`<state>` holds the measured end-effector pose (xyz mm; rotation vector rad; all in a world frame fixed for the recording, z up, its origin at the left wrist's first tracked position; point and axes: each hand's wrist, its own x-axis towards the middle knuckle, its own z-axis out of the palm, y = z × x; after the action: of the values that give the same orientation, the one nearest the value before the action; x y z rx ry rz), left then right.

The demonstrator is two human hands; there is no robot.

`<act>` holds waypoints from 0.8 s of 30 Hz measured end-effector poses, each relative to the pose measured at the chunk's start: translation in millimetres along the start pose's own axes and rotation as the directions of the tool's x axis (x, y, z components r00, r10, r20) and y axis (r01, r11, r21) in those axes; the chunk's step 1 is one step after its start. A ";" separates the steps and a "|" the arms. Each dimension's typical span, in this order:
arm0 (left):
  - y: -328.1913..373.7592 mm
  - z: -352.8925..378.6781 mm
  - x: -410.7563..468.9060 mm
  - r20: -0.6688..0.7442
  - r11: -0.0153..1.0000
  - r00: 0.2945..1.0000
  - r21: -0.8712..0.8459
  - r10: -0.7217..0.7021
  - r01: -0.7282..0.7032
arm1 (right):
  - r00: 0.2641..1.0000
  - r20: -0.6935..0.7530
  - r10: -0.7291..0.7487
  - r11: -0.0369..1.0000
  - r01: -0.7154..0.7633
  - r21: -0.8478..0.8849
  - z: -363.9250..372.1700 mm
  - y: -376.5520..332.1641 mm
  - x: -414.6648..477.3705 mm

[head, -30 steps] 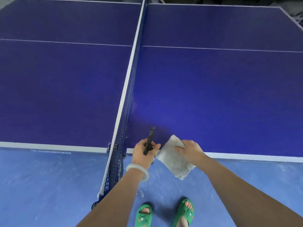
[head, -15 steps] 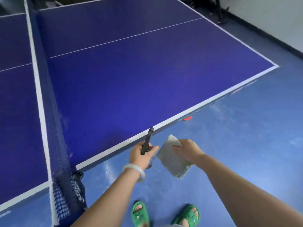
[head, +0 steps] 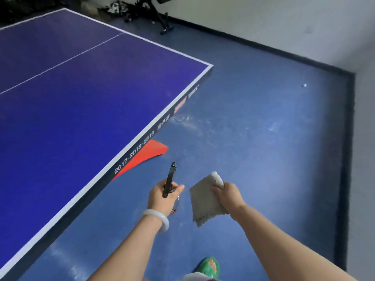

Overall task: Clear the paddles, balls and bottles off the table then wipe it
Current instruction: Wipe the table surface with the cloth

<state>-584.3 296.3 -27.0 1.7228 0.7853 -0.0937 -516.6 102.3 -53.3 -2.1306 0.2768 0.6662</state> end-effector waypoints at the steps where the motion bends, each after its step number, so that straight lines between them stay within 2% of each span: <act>1: 7.8 17.7 1.7 0.015 0.999 0.999 0.030 0.033 -0.034 | 0.999 -0.031 0.021 0.999 -0.021 0.025 -17.8 9.9 5.3; 6: 47.3 102.9 13.0 0.153 0.986 0.985 0.137 0.074 -0.096 | 0.977 -0.136 0.162 0.969 -0.131 0.211 -91.0 51.9 26.7; 14: 118.1 244.9 56.7 0.451 0.924 0.886 0.284 0.108 -0.257 | 0.902 -0.260 0.345 0.898 -0.237 0.370 -183.7 90.2 71.7; 18: 152.5 312.4 94.5 0.562 0.874 0.823 0.355 0.085 -0.332 | 0.826 -0.343 0.447 0.853 -0.278 0.441 -230.8 100.9 105.8; 24: 212.6 409.9 130.3 0.733 0.789 0.673 0.354 0.100 -0.503 | 0.684 -0.413 0.602 0.751 -0.308 0.584 -296.6 113.0 136.8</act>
<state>-231.8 -28.9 -38.1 2.1099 -0.1458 -0.7387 -343.3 -196.6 -61.7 -1.7141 1.2490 0.1480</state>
